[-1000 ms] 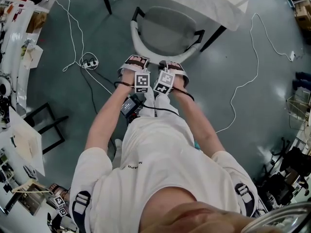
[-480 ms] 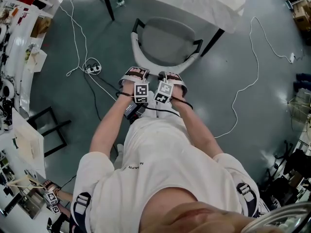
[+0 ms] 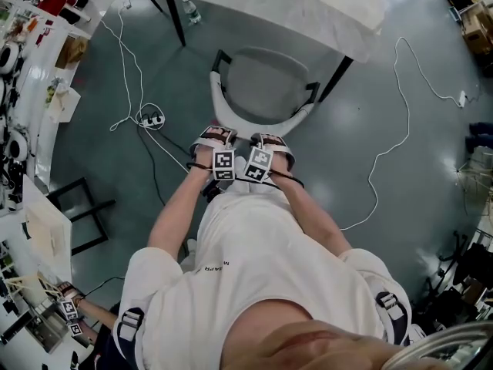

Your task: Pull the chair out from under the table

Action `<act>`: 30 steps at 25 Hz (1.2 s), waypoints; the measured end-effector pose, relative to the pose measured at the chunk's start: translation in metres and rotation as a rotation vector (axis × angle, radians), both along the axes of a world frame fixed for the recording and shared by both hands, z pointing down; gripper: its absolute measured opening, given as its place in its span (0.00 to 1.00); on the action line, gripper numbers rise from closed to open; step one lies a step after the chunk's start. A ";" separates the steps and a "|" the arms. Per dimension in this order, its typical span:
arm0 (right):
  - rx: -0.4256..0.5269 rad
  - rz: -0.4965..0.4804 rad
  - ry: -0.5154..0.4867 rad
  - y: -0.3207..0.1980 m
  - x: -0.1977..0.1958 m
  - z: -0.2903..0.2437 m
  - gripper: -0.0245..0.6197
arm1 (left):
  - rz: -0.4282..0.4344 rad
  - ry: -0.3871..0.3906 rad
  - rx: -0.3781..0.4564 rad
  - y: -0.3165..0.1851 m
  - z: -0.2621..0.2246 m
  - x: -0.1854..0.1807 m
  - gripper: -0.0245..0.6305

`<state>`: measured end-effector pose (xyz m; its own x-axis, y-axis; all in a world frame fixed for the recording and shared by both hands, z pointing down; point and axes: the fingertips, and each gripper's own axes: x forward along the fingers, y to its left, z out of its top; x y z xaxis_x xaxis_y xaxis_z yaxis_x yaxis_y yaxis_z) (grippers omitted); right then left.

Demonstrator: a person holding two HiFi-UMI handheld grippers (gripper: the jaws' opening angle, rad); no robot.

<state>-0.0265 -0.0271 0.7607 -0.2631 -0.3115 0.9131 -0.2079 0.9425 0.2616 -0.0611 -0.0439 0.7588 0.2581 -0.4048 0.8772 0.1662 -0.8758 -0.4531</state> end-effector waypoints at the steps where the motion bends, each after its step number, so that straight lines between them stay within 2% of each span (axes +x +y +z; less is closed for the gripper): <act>1: -0.003 -0.008 0.003 0.002 -0.001 -0.001 0.15 | -0.001 -0.001 -0.005 0.001 -0.001 -0.001 0.12; 16: -0.021 -0.062 0.010 0.010 -0.002 -0.004 0.15 | -0.026 0.005 -0.062 0.013 -0.011 -0.004 0.09; 25: -0.057 -0.128 0.015 0.035 -0.001 -0.005 0.14 | 0.028 -0.009 -0.099 0.040 -0.013 -0.004 0.07; 30: -0.087 -0.118 0.010 0.037 -0.006 -0.006 0.14 | -0.005 0.005 -0.105 0.041 -0.014 -0.007 0.07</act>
